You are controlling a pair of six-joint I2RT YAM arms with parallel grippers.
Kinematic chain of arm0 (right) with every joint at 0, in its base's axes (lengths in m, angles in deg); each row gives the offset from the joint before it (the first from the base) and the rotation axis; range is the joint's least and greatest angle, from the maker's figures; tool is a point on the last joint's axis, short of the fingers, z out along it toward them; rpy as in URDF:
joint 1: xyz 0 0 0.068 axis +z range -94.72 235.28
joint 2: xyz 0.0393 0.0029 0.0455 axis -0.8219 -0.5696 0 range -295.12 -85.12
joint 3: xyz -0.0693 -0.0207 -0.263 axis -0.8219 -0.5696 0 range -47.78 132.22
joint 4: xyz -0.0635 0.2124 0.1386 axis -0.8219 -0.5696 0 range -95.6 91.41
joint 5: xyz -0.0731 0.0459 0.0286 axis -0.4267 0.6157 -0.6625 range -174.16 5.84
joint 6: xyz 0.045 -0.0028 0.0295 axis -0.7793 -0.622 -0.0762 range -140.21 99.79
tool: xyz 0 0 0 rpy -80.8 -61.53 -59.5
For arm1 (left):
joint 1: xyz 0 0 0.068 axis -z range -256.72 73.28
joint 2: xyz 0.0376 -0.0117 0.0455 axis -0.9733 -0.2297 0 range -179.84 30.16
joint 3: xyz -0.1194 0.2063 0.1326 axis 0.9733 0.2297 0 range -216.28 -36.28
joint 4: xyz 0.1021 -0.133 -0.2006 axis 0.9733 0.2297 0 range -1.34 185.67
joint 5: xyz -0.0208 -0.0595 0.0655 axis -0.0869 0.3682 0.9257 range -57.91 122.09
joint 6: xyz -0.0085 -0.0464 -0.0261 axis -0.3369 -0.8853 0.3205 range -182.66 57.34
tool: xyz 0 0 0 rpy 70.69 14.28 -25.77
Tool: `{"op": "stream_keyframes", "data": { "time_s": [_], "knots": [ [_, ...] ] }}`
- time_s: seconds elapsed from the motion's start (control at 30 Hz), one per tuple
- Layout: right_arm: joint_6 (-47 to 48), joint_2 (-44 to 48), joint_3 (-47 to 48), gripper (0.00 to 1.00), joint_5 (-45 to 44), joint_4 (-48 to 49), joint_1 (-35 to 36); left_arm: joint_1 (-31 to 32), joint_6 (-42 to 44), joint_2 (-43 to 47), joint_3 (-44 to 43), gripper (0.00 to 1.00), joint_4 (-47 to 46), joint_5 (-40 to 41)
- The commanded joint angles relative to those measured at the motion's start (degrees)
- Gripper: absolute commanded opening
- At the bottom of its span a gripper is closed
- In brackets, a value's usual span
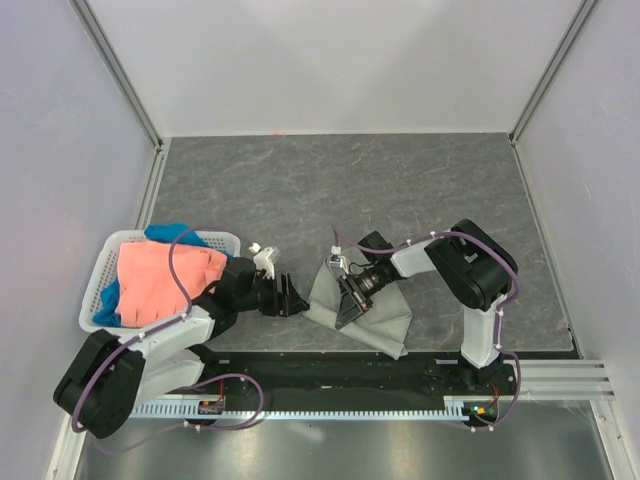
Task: Fold the napkin, place the utensils inside, and roll it up
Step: Roll the napkin with the utensil
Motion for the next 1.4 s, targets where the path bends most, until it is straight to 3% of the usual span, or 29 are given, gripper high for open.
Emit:
{"op": "stream_keyframes", "data": {
  "time_s": [0.0,0.23,0.7,0.8,1.0,1.03,1.07,1.37],
  "knots": [
    [1.39,-3.67,2.24,0.15,2.29,0.74,-0.83,-0.11,0.17,-3.5,0.0,0.71,-9.47,-2.9],
    [2.27,-7.01,3.3,0.15,2.64,0.12,-1.18,-0.11,1.14,-12.2,-1.84,0.63,-15.98,-4.84],
    [3.42,-7.98,3.91,0.14,2.11,-1.38,-1.27,-0.11,1.93,-21.08,-2.2,0.45,-23.19,-6.07],
    [3.94,-7.98,4.09,0.14,1.85,-2.08,-1.35,-0.02,1.93,-22.58,-2.2,0.38,-24.5,-6.24],
    [5.0,-7.72,5.76,0.15,0.01,-4.53,-1.27,-0.11,2.28,-24.69,-2.99,0.12,-25.91,-8.09],
    [5.26,-7.37,6.19,0.16,-0.35,-5.93,-1.27,-0.11,2.37,-24.87,-2.99,0.03,-25.91,-8.35],
    [5.7,-7.02,7.24,0.18,-1.39,-6.82,-1.35,-0.11,2.37,-24.7,-3.07,0.02,-25.39,-8.7],
    [10.0,4.83,14.45,0.52,-15.37,-20.96,-1.53,-0.2,3.77,-19.78,-6.4,0.02,-10.9,-4.23]
  ]
}}
